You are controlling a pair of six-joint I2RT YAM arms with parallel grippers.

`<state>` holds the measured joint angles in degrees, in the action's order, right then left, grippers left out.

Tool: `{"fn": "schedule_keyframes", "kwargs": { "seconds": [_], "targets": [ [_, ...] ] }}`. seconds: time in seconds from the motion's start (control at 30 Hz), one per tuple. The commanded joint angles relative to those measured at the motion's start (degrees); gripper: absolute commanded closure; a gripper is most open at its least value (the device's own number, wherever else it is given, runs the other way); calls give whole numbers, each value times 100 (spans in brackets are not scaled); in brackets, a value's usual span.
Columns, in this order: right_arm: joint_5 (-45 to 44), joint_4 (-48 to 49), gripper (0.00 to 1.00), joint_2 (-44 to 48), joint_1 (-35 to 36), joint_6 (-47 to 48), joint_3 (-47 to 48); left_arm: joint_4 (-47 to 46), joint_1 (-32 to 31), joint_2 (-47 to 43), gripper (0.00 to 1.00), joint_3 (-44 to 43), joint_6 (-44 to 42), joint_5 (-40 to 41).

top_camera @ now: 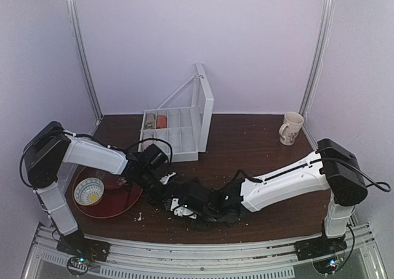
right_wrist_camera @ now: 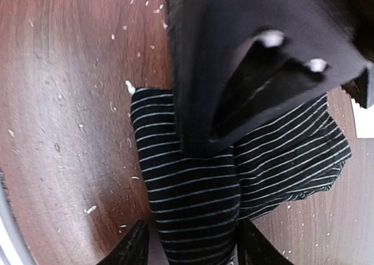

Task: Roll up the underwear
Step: Roll the underwear at the center of the board.

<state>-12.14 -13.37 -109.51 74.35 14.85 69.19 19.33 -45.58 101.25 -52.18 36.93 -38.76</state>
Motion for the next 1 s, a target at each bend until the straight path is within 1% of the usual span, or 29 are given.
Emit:
{"fn": "schedule_keyframes", "kwargs": {
  "seconds": [0.0, 0.1, 0.17, 0.27, 0.33, 0.53, 0.7, 0.87, 0.97],
  "targets": [
    [-506, 76, 51, -214, 129, 346, 28, 181, -74, 255, 92, 151, -30, 401],
    [-649, 158, 52, -302, 200, 468, -23, 176, -74, 255, 92, 156, -35, 393],
    [-796, 219, 55, -360, 258, 564, -49, 172, -78, 255, 92, 164, -36, 385],
    [-1005, 304, 65, -470, 333, 690, -58, 166, -74, 238, 92, 178, -22, 378],
    [-1114, 318, 75, -567, 371, 761, -25, 159, -74, 234, 92, 182, -22, 369],
    [-1123, 289, 100, -566, 396, 701, 22, 182, -65, 140, 92, 187, -29, 341],
    [-785, 46, 100, -454, 382, 527, 155, 422, 128, -143, 92, 162, -131, 365],
    [31, -371, 100, -302, 209, 104, 379, 790, 604, -692, 91, 251, -332, 429],
    [697, -723, 100, -293, 62, -137, 676, 994, 734, -946, 91, 280, -403, 513]
  ]
}}
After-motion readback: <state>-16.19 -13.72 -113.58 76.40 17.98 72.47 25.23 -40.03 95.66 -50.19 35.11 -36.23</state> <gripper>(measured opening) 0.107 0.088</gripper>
